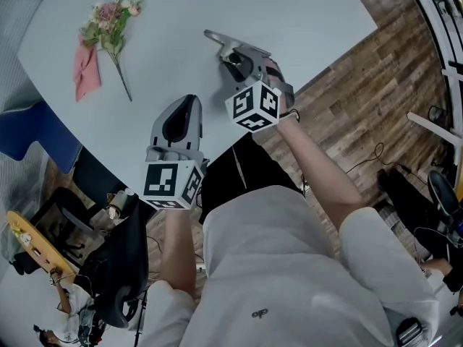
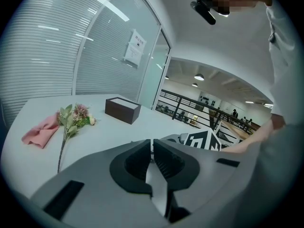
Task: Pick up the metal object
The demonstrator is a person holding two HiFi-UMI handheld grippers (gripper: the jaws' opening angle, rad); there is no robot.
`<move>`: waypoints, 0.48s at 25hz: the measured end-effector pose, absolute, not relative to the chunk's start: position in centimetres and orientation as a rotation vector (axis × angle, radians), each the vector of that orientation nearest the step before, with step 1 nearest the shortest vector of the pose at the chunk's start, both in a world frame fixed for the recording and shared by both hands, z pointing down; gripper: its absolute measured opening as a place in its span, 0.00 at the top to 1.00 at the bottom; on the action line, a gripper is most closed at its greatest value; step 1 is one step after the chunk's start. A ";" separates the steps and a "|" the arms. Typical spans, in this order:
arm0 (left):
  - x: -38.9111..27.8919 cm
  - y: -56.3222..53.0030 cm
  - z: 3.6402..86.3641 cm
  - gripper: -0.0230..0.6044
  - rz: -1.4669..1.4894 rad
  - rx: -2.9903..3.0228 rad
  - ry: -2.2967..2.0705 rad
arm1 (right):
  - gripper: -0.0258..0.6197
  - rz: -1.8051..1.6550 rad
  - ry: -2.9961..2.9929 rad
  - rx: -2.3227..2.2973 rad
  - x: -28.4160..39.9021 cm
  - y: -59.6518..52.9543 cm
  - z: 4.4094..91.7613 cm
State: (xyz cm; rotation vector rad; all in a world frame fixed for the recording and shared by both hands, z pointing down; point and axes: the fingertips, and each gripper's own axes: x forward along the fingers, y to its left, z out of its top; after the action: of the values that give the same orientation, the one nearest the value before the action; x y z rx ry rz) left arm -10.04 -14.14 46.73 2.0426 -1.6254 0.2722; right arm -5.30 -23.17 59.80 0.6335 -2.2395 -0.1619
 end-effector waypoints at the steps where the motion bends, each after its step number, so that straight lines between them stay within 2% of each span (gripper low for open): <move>1: -10.1 -14.2 46.7 0.91 0.272 2.041 -1.626 | 0.72 -0.167 -2.236 0.634 -5.3 -23.3 59.8; 12: -10.1 -14.2 46.8 0.91 0.278 2.041 -1.617 | 0.74 -0.191 -2.213 0.640 -5.5 -23.5 60.0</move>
State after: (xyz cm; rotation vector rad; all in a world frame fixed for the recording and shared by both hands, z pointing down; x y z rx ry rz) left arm -10.14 -14.16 46.80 2.0410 -1.6173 0.2784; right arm -5.51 -23.52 60.04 0.6398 -2.2132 -0.1908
